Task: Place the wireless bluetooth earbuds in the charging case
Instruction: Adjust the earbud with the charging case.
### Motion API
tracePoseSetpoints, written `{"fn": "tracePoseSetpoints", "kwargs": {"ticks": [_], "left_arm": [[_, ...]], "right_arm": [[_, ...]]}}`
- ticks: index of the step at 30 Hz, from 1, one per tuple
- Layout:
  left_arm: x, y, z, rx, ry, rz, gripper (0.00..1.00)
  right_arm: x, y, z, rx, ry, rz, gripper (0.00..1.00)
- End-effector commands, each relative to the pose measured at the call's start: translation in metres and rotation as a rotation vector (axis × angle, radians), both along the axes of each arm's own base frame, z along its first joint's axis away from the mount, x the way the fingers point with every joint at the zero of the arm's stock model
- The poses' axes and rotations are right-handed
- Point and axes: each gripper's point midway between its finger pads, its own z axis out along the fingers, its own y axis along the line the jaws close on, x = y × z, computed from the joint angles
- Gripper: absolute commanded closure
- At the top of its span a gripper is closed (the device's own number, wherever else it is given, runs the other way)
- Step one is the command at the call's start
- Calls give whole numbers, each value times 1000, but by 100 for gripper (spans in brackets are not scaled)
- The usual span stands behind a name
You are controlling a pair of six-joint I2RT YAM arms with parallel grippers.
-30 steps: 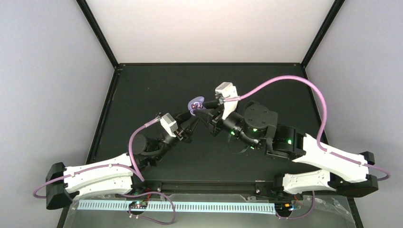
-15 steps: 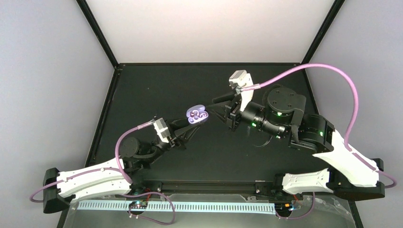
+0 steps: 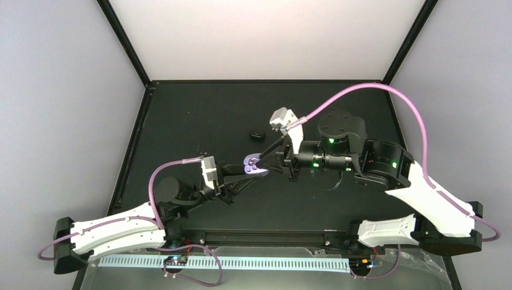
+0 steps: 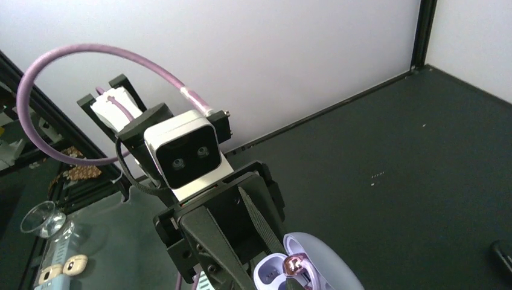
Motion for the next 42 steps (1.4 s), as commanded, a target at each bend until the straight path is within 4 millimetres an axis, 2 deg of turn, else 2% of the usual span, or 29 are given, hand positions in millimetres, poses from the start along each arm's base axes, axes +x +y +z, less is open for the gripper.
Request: {"fn": "tracePoseSetpoints", "kwargs": {"ticks": [1, 9, 13, 42], "left_arm": [[-10, -1, 5, -15, 14, -62, 98], [-11, 0, 5, -8, 9, -63, 98], [-11, 2, 4, -7, 7, -58, 98], [-14, 3, 6, 1, -16, -66, 98]], "right_arm": [[-1, 9, -18, -40, 58, 25, 80], [9, 11, -32, -90, 64, -24, 84], [14, 8, -31, -91, 61, -48, 84], [21, 13, -50, -143, 76, -72, 85]]}}
